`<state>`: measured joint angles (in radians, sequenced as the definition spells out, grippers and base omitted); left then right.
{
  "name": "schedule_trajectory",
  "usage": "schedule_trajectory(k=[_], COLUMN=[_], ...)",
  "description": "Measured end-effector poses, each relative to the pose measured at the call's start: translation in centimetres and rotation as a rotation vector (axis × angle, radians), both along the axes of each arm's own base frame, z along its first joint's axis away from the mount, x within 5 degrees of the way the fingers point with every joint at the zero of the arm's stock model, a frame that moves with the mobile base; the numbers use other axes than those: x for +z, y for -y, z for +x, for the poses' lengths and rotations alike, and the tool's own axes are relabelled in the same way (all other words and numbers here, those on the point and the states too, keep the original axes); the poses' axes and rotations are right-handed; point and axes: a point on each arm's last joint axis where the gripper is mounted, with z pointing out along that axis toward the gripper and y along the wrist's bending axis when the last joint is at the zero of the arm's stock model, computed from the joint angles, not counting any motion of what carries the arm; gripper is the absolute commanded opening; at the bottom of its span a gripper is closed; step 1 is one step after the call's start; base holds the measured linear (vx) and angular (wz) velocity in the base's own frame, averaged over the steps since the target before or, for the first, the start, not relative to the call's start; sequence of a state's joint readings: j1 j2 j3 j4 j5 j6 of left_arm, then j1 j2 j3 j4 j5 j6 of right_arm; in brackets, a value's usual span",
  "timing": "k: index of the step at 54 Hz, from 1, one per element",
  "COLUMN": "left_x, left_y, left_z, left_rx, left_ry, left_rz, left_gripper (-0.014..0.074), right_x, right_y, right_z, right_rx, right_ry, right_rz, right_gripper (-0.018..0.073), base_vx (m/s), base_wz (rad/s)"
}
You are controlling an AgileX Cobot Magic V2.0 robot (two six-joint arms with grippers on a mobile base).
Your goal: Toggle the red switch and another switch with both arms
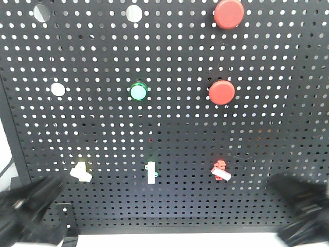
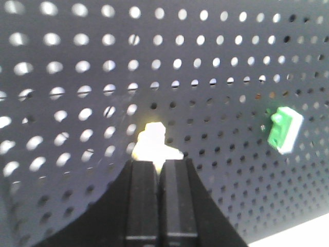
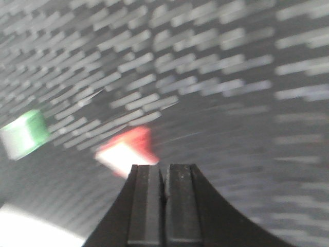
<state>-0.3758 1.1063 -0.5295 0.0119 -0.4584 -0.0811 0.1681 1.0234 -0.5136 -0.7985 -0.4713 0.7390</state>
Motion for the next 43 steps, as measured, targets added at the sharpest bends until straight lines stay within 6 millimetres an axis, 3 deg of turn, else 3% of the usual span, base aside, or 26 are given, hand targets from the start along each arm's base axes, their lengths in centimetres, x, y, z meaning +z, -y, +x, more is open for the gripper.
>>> schedule_trajectory(k=[12, 33, 43], left_x=[1.8, 0.0, 0.0], left_y=[0.8, 1.4, 1.4], left_z=[2.1, 3.6, 3.8], left_rx=[0.0, 0.001, 0.015], left_ry=[0.009, -0.075, -0.064], left_rz=[-0.003, 0.03, -0.003], left_gripper=[0.0003, 0.0003, 0.0003], right_x=[0.0, 0.0, 0.0], right_y=[-0.4, -0.2, -0.2], right_z=[0.0, 0.1, 0.1], right_rx=[-0.036, -0.066, -0.066], right_ry=[-0.008, -0.019, -0.019], right_rz=[0.005, 0.036, 0.036], right_gripper=[-0.0006, -0.0006, -0.0006], base_vx=[0.0, 0.0, 0.0], base_wz=[0.0, 0.0, 0.0])
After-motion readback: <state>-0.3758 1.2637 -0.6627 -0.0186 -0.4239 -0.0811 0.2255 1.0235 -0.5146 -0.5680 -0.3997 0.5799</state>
